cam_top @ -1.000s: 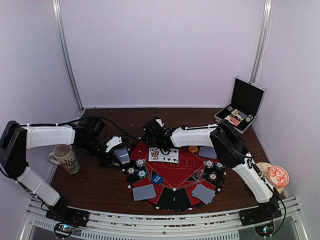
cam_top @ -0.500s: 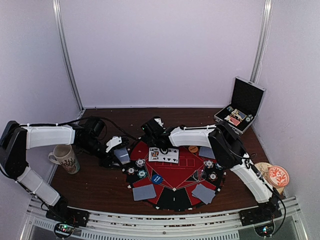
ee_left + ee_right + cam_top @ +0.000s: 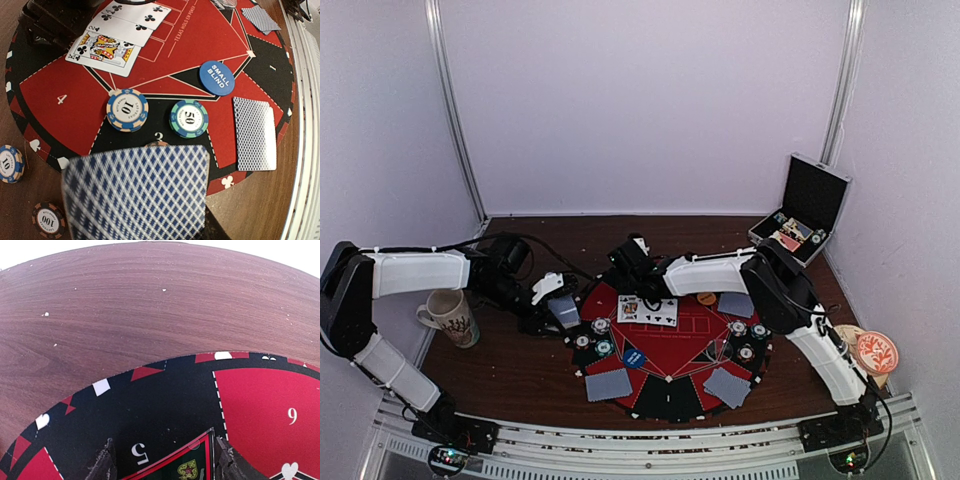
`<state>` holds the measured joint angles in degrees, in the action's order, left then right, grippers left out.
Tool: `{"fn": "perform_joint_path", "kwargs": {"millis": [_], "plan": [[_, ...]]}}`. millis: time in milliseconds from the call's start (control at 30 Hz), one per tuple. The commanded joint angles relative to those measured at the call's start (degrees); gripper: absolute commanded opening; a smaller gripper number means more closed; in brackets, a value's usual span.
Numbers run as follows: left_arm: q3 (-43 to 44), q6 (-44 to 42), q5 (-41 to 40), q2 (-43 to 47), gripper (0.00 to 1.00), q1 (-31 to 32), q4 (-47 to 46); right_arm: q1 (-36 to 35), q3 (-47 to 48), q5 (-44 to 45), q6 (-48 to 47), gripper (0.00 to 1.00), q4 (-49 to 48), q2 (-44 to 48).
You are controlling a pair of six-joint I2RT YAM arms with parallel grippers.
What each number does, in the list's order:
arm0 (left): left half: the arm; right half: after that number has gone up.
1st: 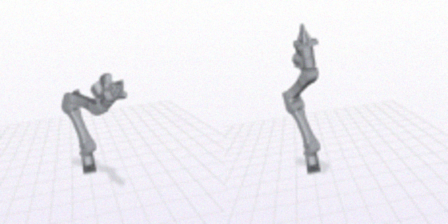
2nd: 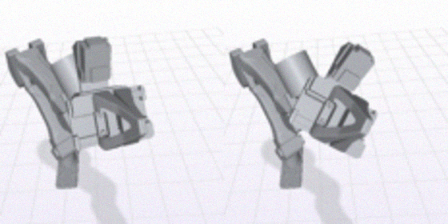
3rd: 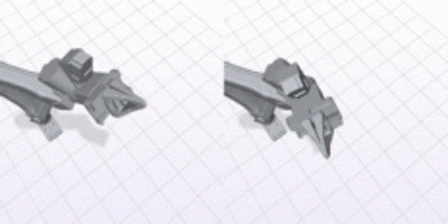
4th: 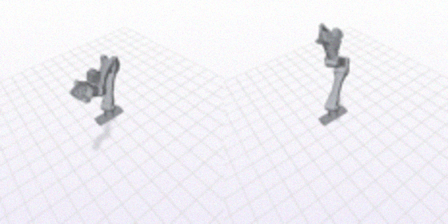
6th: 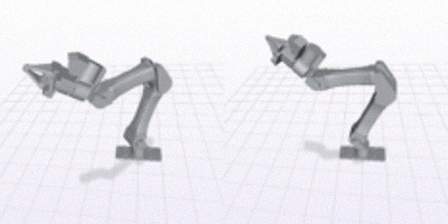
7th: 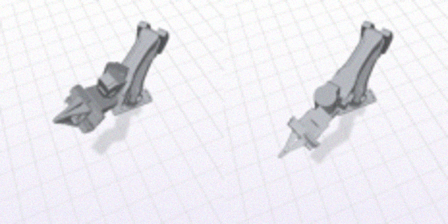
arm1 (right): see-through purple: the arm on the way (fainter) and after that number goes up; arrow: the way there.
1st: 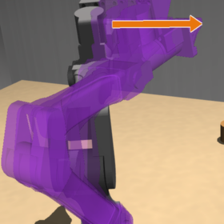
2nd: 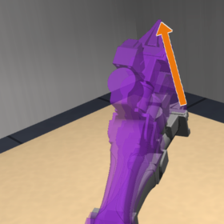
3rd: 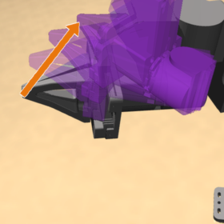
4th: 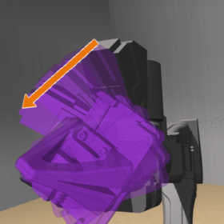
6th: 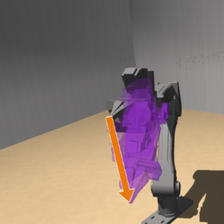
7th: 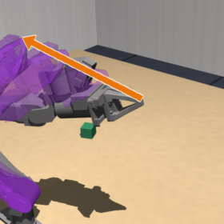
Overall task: Distribute texas hold em gaming equipment
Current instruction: Pick up the all-in button from position 5, then place the all-in button in the small blind area.
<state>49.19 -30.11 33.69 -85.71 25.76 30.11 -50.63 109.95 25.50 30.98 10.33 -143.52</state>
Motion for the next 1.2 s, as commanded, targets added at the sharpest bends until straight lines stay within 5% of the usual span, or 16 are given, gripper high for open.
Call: {"fn": "perform_joint_path", "kwargs": {"millis": [0, 400, 600, 967, 1167], "plan": [[0.9, -0.6, 1.2, 1.5, 0.35, -0.1, -0.6, 0.4, -3.7, -2.0, -2.3, 0.57, -1.2, 4.3], [0.9, -0.6, 1.2, 1.7, 0.35, -0.1, -0.6, 0.6, -8.9, -2.4, -11.3, 0.56, -6.0, 12.4], [0.9, -0.6, 1.3, 1.7, 0.35, -0.1, -0.6, -0.5, -19.4, -7.0, -13.0, 0.56, -9.2, 20.3], [0.9, -0.5, 1.2, 2.0, 0.35, -0.1, -0.5, -9.1, -39.7, -6.5, -14.6, 0.55, -12.6, 33.9], [0.8, -0.3, 1.1, 2.0, 0.35, -0.1, -0.6, -14.1, -41.0, -6.1, -13.6, 0.55, -14.2, 32.9]]}}
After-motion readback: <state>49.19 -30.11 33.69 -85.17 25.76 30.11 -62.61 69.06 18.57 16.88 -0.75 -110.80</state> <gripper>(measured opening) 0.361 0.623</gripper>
